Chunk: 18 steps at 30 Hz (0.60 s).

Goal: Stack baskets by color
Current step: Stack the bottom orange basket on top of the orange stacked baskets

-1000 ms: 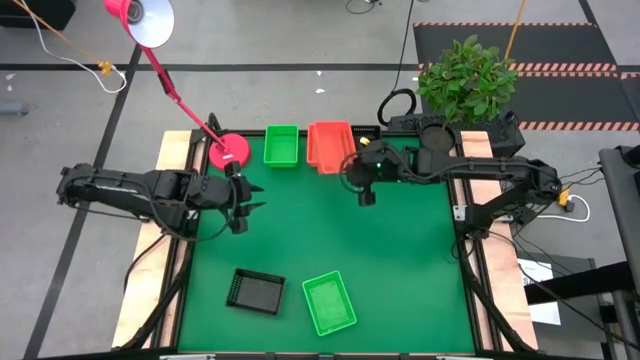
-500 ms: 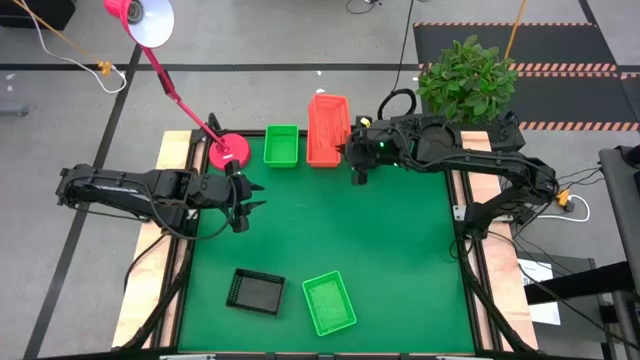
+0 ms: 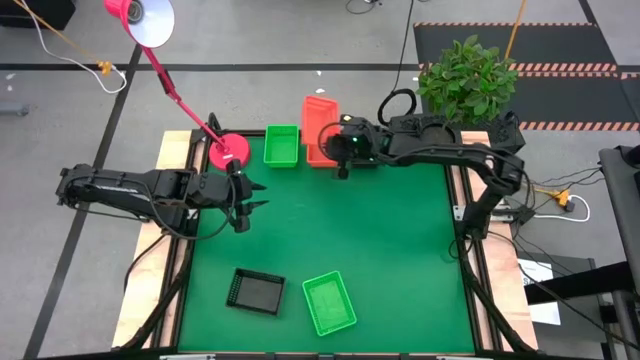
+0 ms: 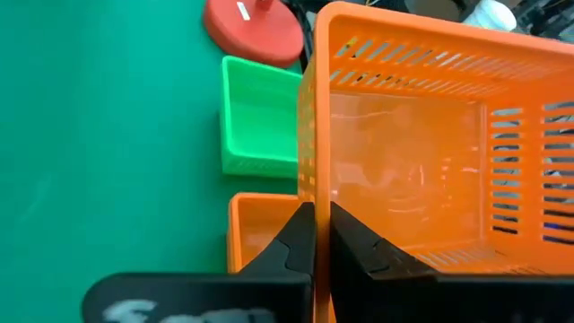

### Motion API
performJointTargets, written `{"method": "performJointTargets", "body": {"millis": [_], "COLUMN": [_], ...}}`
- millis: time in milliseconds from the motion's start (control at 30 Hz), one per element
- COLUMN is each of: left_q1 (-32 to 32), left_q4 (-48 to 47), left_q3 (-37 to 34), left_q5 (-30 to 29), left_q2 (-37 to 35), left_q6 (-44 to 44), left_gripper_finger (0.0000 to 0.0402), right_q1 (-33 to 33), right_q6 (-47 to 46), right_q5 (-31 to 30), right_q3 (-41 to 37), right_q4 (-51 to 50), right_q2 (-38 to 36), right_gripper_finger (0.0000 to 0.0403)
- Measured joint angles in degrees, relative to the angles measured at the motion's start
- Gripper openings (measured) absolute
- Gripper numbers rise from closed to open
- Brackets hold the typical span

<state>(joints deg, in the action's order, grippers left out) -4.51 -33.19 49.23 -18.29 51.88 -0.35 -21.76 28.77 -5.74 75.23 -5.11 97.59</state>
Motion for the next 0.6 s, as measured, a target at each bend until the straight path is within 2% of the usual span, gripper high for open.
{"method": "performJointTargets", "body": {"millis": [233,600], "left_q1": [0.0,0.0], "left_q4": [-0.1,-0.5], "left_q3": [0.0,0.0], "left_q5": [0.0,0.0], "left_q2": [0.0,0.0], "left_q6": [-0.1,-0.1], "left_gripper_finger": [0.0172,0.0172], "right_q1": [0.0,-1.4], "right_q6": [0.3,-1.3], "right_q5": [0.1,0.1], "right_q3": [2.0,2.0], "right_q4": [0.1,-1.2], "right_q2": [4.5,4.8], "right_gripper_finger": [0.0006,0.0008]}}
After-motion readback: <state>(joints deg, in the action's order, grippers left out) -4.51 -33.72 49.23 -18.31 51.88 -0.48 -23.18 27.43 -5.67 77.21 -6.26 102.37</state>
